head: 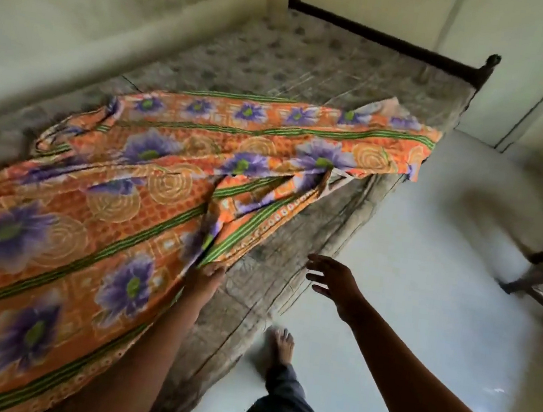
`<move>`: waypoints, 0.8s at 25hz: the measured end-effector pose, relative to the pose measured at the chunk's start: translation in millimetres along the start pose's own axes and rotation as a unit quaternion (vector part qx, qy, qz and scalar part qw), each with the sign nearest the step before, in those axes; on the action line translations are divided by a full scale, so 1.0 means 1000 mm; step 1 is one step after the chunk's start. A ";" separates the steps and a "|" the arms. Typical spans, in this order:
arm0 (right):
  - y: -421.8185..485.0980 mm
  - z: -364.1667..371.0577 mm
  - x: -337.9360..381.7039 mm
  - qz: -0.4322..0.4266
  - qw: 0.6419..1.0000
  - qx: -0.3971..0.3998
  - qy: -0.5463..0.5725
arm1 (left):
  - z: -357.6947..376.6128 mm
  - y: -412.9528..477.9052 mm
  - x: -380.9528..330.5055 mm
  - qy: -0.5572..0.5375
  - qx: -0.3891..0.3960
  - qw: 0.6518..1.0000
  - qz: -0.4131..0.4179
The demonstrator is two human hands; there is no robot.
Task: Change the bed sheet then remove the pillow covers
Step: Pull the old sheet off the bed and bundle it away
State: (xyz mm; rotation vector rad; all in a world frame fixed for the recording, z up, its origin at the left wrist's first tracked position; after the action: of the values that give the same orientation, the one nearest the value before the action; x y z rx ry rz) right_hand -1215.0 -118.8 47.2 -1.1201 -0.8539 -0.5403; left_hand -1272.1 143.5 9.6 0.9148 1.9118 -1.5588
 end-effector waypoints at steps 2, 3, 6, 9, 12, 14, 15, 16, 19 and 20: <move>0.058 -0.011 0.027 0.015 0.999 -0.011 0.034 | -0.003 0.048 -0.031 0.056 0.010 0.998 0.020; 0.091 -0.020 0.039 0.028 0.998 -0.026 0.052 | -0.003 0.074 -0.049 0.087 0.012 0.996 0.026; 0.192 -0.052 0.065 0.081 0.989 -0.082 0.091 | -0.005 0.147 -0.095 0.150 0.014 0.989 0.000; 0.265 -0.083 0.054 0.139 0.974 -0.135 0.121 | -0.009 0.195 -0.120 0.187 0.013 0.981 -0.051; 0.322 -0.091 0.042 0.150 0.972 -0.144 0.114 | -0.015 0.225 -0.133 0.167 -0.011 0.982 -0.082; 0.353 -0.087 0.050 0.126 0.969 -0.155 0.147 | -0.018 0.236 -0.128 0.117 -0.012 0.987 -0.108; 0.363 -0.087 0.057 0.116 0.964 -0.171 0.170 | -0.018 0.238 -0.126 0.085 -0.010 0.989 -0.118; 0.370 -0.085 0.066 0.109 0.959 -0.183 0.186 | -0.016 0.239 -0.123 0.054 -0.009 0.990 -0.132; 0.371 -0.072 0.079 0.117 0.957 -0.145 0.221 | -0.007 0.244 -0.129 -0.084 -0.010 0.981 -0.172; 0.359 -0.064 0.080 0.122 0.957 -0.115 0.236 | -0.003 0.245 -0.137 -0.134 -0.016 0.977 -0.164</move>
State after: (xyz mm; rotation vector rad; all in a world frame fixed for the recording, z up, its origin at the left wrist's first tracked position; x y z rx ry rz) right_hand -878.4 -44.8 -96.7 -1.2187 -0.2373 -0.6753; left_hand -996.6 150.2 -44.5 0.3604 1.9508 -1.7292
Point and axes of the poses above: each hand's wrist, its own y-axis towards the middle knuckle, its own z-axis out of the palm, x = y × z, the point moved 8 cm from there along y, towards the middle knuckle, and after that the axes turned 12 degrees about x, right-handed, at the moved point
